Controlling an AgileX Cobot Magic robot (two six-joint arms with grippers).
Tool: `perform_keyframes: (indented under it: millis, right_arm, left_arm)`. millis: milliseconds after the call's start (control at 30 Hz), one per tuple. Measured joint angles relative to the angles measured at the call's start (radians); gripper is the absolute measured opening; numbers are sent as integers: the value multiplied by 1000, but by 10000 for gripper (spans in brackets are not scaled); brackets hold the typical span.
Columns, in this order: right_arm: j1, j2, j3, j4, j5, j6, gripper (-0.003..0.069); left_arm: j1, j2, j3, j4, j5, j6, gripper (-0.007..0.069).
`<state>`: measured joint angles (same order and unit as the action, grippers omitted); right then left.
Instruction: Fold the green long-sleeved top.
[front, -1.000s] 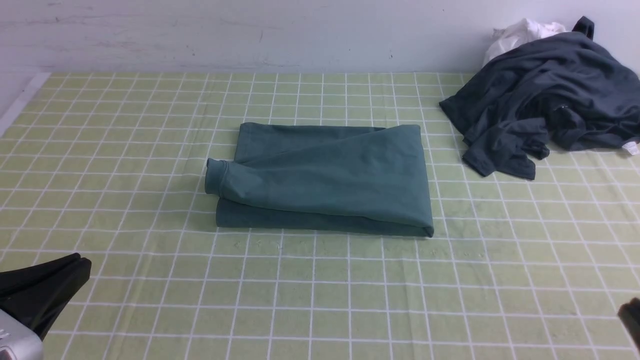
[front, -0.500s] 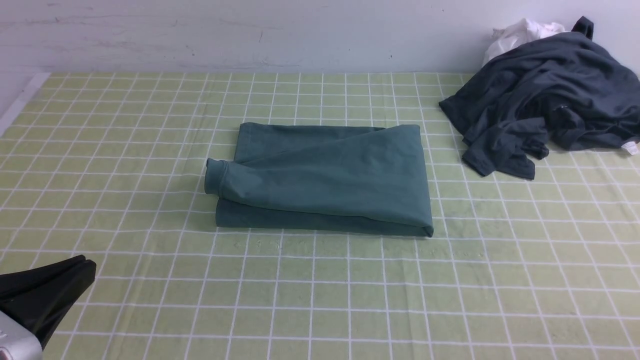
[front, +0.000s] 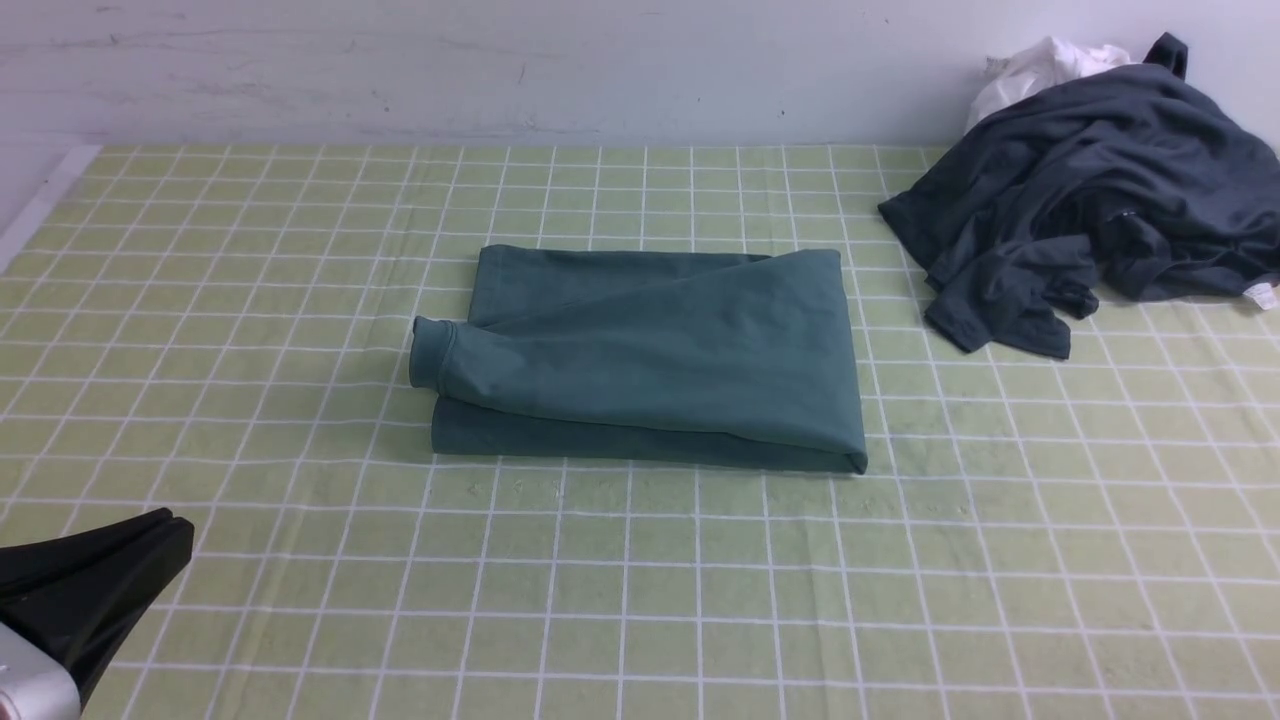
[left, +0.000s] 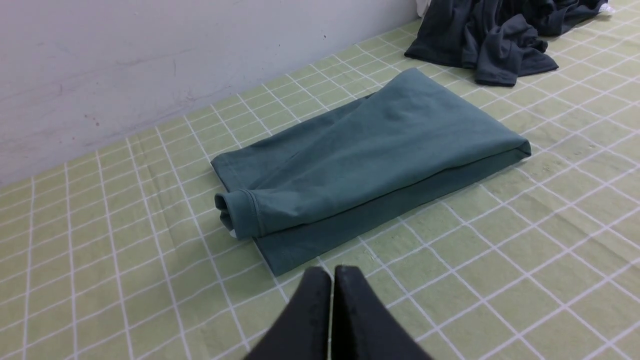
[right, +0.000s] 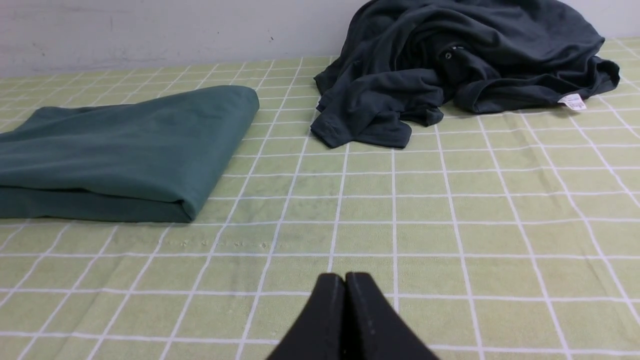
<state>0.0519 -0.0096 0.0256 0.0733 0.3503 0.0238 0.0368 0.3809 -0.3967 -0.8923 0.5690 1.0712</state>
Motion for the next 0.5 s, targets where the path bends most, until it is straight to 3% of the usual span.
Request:
perform_keyframes:
  millis: [500]
  right_arm:
    - [0, 0, 0, 0, 1, 0, -10]
  left_arm:
    - [-69, -105, 118, -33, -38, 2, -4]
